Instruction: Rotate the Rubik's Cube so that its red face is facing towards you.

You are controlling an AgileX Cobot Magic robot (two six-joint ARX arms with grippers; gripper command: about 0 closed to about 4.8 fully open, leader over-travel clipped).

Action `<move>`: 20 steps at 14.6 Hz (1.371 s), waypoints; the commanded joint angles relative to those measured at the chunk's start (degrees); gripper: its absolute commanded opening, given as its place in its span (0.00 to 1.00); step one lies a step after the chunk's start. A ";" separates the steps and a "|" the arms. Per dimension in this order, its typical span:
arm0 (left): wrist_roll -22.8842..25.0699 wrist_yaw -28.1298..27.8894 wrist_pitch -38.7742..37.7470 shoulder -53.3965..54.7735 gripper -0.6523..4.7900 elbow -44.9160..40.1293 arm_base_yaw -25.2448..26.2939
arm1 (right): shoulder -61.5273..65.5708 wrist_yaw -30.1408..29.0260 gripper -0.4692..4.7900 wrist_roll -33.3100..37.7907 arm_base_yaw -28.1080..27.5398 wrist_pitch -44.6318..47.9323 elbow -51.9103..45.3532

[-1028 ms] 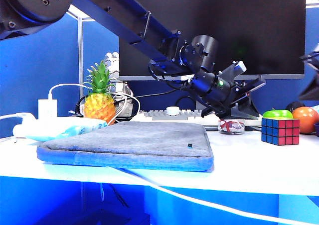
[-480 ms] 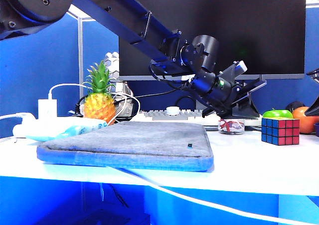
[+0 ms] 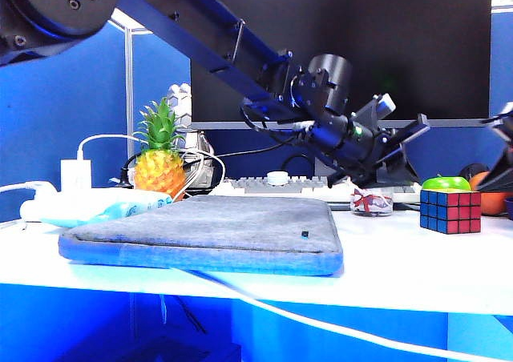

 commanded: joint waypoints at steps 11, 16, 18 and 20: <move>0.76 0.81 0.63 1.53 0.21 0.20 -0.59 | -0.20 -1.99 0.09 -1.40 1.64 -4.87 0.13; 2.91 1.68 -5.44 0.50 0.22 0.26 1.07 | -1.86 -0.24 0.09 -1.36 0.46 -3.23 1.05; 4.28 3.17 -7.85 -1.64 0.22 0.26 2.69 | -4.09 -0.09 0.09 -1.33 -0.31 -3.54 1.05; 11.17 4.07 -14.82 -7.13 0.21 0.26 4.37 | -8.17 -0.55 0.09 -1.42 -0.70 -7.15 0.96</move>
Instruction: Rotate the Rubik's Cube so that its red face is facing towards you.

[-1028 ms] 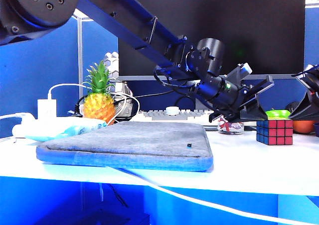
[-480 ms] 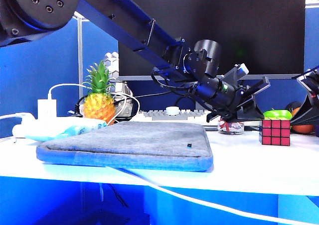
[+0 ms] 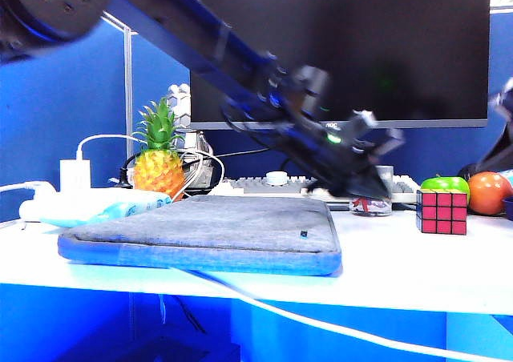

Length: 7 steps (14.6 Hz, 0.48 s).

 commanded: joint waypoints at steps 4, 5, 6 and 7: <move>29.77 -7.63 -28.39 -19.08 0.11 0.37 -0.02 | -15.87 -0.24 0.09 -6.84 0.57 -14.16 -0.26; 30.38 -8.94 -31.98 -23.21 0.11 0.37 -0.33 | -22.36 0.11 0.09 -7.67 0.55 -16.94 -0.26; 30.36 -9.25 -33.24 -25.90 0.11 0.35 -0.35 | -26.91 0.61 0.09 -7.65 0.37 -18.16 -0.26; 30.42 -10.19 -34.45 -29.99 0.11 0.35 -0.35 | -33.46 2.86 0.09 -7.28 0.07 -19.37 -0.26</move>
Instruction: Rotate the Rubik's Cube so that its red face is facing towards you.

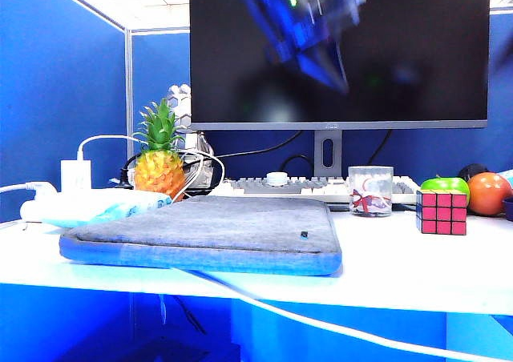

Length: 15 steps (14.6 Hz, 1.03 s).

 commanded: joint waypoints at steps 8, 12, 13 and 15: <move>4.52 -22.51 -10.78 -49.31 0.11 -3.15 7.63 | -40.96 10.51 0.09 4.59 3.50 -2.64 -2.49; 1.84 -32.04 -9.31 -74.84 0.11 -26.38 8.96 | -54.58 27.82 0.09 1.01 10.64 -2.38 -14.86; -0.35 -34.56 -7.10 -81.96 0.11 -36.96 8.96 | -58.75 30.82 0.09 0.96 11.06 -2.23 -19.78; -6.10 -35.17 3.21 -96.94 0.11 -58.99 8.96 | -66.23 30.91 0.09 2.86 10.99 -2.43 -27.54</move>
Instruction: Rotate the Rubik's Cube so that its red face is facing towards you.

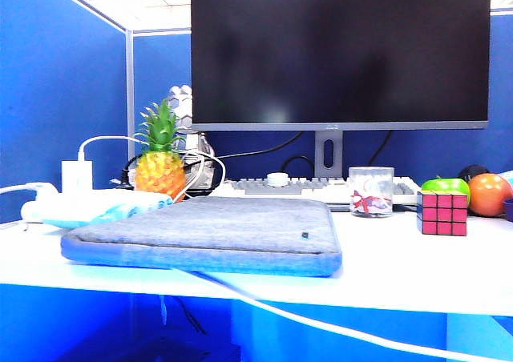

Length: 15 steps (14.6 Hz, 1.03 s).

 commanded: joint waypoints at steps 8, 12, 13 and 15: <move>-12.37 4.20 40.87 -32.22 0.11 -63.14 0.02 | -20.46 1.57 0.09 19.08 -0.04 6.71 -27.58; -12.72 5.01 48.35 -32.24 0.11 -72.98 0.02 | -20.48 2.89 0.09 18.58 1.05 9.53 -35.28; -12.72 5.05 50.45 -32.24 0.11 -75.06 0.02 | -20.48 4.39 0.09 18.25 2.34 10.40 -37.51; -12.52 4.17 51.95 -32.24 0.11 -77.72 0.02 | -20.50 6.88 0.09 16.48 6.80 12.59 -40.87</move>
